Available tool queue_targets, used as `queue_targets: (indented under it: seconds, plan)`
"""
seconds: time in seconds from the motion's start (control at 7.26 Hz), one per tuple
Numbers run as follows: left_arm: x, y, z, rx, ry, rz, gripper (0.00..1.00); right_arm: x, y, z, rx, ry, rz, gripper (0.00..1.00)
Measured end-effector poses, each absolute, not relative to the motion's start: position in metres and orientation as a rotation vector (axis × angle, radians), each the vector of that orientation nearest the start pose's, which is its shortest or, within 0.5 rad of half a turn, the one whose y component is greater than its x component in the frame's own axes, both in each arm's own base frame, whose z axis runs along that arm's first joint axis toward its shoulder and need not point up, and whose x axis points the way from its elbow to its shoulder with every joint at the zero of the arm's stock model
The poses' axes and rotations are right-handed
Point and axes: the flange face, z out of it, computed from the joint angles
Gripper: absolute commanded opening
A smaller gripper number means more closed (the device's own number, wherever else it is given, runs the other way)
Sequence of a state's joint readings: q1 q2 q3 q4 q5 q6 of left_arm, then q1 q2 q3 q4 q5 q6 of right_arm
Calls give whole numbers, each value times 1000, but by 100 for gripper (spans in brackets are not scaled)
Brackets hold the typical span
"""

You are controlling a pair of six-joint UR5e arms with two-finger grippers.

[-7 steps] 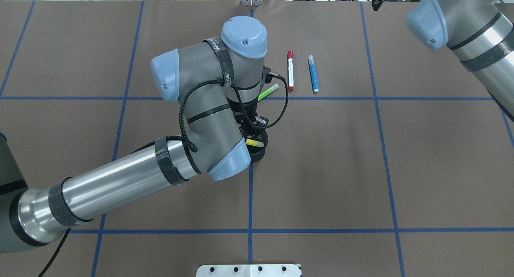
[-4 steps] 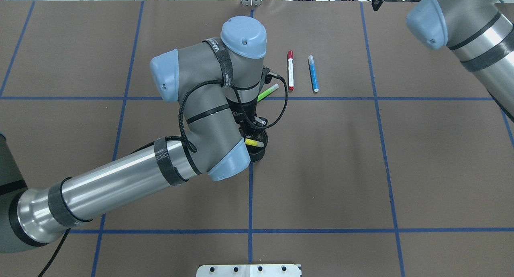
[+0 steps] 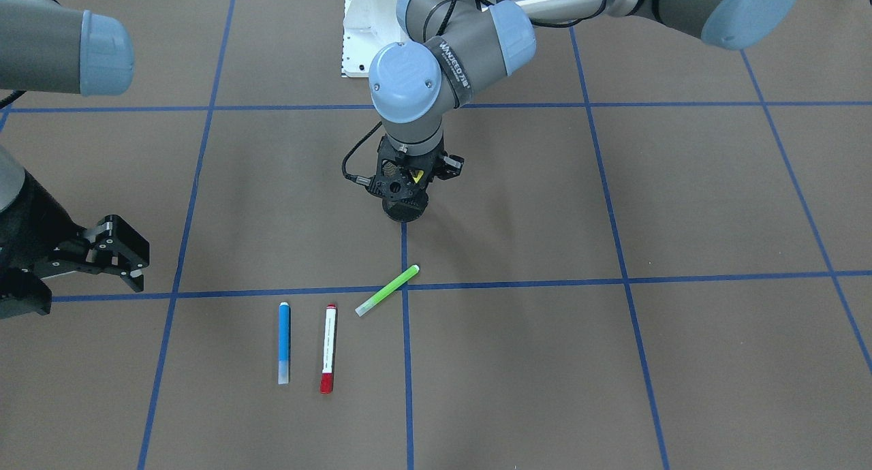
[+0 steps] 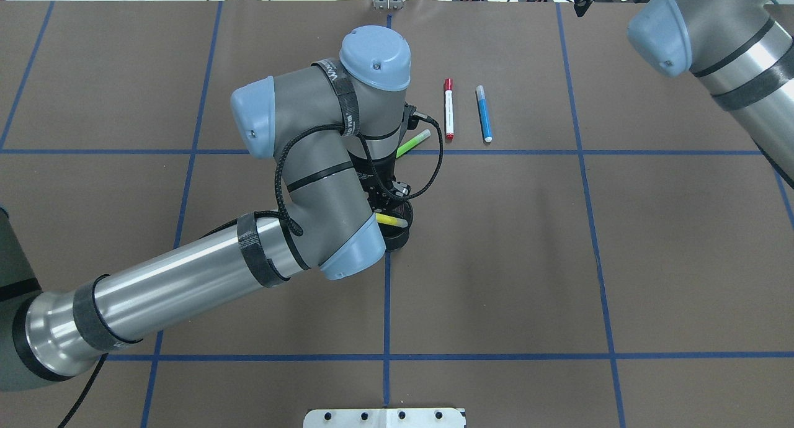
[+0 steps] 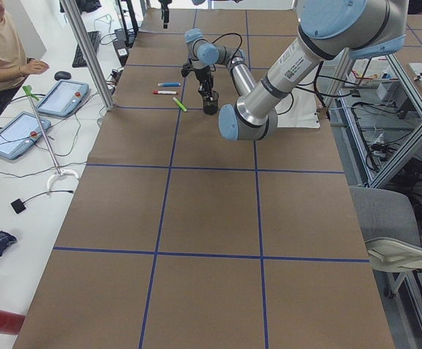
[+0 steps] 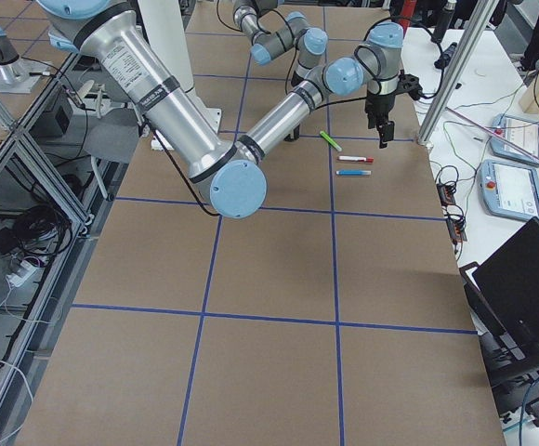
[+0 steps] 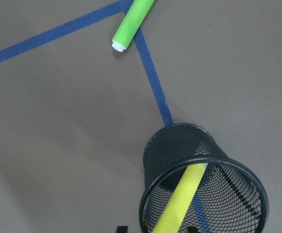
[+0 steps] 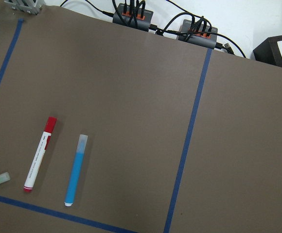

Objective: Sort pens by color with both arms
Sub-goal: 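Lower the left gripper into the cup around the yellow highlighter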

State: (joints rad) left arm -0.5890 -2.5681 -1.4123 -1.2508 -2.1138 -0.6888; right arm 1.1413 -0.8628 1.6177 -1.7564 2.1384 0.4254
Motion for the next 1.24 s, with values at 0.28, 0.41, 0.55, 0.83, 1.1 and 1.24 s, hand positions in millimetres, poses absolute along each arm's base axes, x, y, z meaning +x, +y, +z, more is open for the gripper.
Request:
queue_targets:
  seconds: [0.28, 0.41, 0.55, 0.83, 1.1, 1.24]
  plan:
    - [576, -483, 124, -54, 738, 420, 34, -215, -662, 233, 275, -732, -164, 99]
    - [575, -483, 123, -53, 741, 420, 33, -215, -661, 233, 276, -733, -164, 99]
    - [573, -482, 119, -49, 746, 421, 28, -215, -661, 233, 276, -733, -163, 99]
    - [561, -474, 105, -47, 753, 416, 30, -215, -661, 232, 277, -734, -163, 99]
    - [553, -469, 100, -53, 750, 411, 72, -215, -661, 232, 278, -734, -163, 100]
    - [553, -468, 99, -50, 750, 412, 80, -216, -661, 232, 278, -735, -164, 99]
